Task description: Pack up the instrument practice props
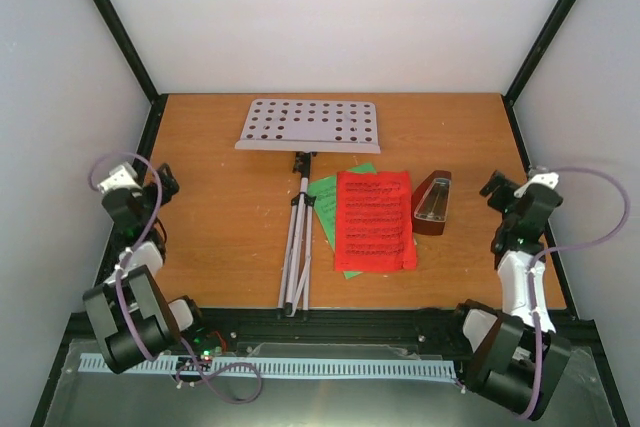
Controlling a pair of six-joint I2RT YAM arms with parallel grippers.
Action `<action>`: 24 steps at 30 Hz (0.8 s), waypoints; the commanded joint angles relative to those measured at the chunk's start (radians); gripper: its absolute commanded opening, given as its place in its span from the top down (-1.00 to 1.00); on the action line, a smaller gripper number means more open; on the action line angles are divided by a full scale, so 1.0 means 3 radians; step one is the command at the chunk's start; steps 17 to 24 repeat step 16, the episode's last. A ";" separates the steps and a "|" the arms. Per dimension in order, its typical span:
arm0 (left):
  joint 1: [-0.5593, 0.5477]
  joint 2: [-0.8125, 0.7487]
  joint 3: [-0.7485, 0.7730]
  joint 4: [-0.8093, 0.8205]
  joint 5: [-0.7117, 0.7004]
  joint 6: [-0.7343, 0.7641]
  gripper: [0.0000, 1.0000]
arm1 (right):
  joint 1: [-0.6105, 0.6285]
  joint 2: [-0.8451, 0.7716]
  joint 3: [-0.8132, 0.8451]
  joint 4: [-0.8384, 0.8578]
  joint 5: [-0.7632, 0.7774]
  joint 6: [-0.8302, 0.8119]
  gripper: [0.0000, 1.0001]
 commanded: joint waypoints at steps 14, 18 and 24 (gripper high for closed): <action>-0.0390 0.0644 -0.0450 0.1644 -0.0053 0.0652 -0.99 | 0.0500 0.0543 -0.1210 0.2662 0.0001 -0.0345 -0.99; -0.0398 0.0634 -0.0465 0.1666 -0.0138 0.0629 -0.99 | 0.0534 0.0635 -0.1283 0.2832 -0.0008 -0.0353 -0.99; -0.0398 0.0634 -0.0465 0.1666 -0.0138 0.0629 -0.99 | 0.0534 0.0635 -0.1283 0.2832 -0.0008 -0.0353 -0.99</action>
